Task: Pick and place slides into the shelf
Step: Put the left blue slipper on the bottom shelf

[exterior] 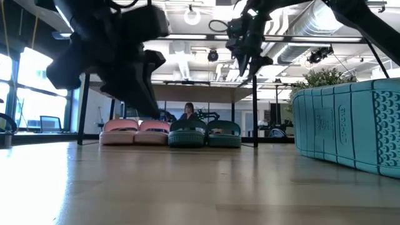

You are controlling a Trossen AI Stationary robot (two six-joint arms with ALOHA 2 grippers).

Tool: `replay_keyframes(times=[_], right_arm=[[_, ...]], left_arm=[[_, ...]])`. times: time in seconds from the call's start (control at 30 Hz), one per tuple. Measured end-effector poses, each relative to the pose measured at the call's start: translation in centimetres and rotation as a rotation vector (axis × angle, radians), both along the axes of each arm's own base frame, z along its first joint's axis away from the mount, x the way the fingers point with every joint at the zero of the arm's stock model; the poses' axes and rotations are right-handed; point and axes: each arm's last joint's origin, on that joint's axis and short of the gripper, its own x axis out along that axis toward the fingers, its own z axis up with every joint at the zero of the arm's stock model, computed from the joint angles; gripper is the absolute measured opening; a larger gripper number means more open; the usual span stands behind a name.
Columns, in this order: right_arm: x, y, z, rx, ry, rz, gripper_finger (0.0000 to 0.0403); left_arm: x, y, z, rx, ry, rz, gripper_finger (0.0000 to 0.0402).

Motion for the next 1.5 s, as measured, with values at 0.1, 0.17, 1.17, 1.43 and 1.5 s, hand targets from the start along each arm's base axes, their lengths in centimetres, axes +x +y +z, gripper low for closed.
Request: replay_keyframes(times=[0.1, 0.17, 1.17, 1.43, 1.5], right_arm=[[-0.6, 0.5, 1.1, -0.029, -0.019, 0.018, 0.0168], [-0.8, 0.8, 1.6, -0.043, -0.027, 0.04, 0.0162], [-5.8, 9.1, -6.5, 0.06, -0.193, 0.026, 0.0], [-4.9, 10.9, -10.7, 0.115, -0.191, 0.022, 0.0], [-4.6, 11.0, -10.8, 0.112, -0.217, 0.015, 0.0]], left_arm=[[-0.4, 0.2, -0.3, 0.033, 0.039, 0.033, 0.0], [-0.4, 0.6, -0.6, 0.049, 0.045, 0.061, 0.0], [2.2, 7.5, -3.2, 0.201, -0.008, 0.185, 0.0], [2.2, 9.6, -3.1, 0.191, -0.005, 0.208, 0.0], [2.4, 10.0, -3.0, 0.197, -0.018, 0.203, 0.0]])
